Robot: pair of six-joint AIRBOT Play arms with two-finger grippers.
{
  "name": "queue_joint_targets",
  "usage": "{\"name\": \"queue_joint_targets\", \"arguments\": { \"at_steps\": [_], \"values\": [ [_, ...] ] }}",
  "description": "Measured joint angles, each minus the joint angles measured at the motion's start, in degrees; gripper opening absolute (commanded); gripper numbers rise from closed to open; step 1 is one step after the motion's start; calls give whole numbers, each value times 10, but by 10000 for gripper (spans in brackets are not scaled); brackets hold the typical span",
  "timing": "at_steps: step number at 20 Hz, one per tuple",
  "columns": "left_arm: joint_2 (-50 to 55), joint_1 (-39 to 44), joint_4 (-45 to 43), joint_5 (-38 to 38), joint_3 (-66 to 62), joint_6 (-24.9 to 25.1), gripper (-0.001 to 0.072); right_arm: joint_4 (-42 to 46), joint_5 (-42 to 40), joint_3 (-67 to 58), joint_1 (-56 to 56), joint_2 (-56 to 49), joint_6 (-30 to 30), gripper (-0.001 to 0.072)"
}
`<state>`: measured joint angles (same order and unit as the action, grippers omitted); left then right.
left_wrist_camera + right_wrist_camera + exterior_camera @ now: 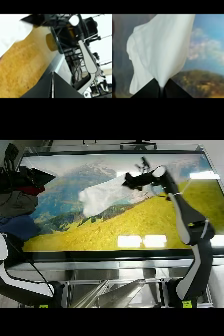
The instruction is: Fold the shirts.
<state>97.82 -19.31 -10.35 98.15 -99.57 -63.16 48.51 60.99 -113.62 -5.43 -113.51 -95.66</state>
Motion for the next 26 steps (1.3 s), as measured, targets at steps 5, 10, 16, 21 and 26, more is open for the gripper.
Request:
{"name": "queue_joint_targets", "arguments": {
  "at_steps": [5, 10, 16, 21, 26],
  "values": [
    [0, 0, 0, 10, 0, 0, 8, 202, 66, 69, 177, 108, -110, 22],
    [0, 5, 0, 11, 0, -2, 8, 332, 0, 274, 381, 248, -208, 23],
    [0, 34, 0, -14, 0, 0, 9, 353, -154, 564, 555, 357, -259, 23],
    [0, 59, -1, -26, 0, 1, 9, 348, -219, 651, 589, 380, -230, 477],
    [0, 67, -1, -28, 0, 2, 13, 349, -101, 651, 597, 412, -159, 697]
  ]
}}
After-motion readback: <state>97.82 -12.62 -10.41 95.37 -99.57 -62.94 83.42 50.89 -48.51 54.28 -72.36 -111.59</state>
